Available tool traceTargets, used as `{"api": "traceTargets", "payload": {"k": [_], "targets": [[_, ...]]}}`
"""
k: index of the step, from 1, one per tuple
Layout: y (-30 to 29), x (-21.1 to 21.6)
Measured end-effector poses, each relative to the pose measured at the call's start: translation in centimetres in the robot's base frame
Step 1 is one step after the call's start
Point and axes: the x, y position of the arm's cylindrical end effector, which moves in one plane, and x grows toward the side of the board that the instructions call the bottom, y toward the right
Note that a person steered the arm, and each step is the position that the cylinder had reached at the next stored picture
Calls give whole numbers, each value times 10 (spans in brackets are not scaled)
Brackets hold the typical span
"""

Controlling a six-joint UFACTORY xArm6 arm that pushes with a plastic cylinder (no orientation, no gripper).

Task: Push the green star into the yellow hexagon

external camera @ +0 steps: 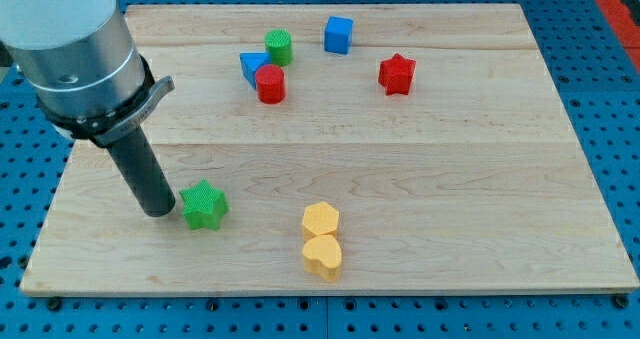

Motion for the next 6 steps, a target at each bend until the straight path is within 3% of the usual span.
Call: {"api": "traceTargets", "payload": {"k": [3,6], "targets": [[104,-10],[139,-182]]}}
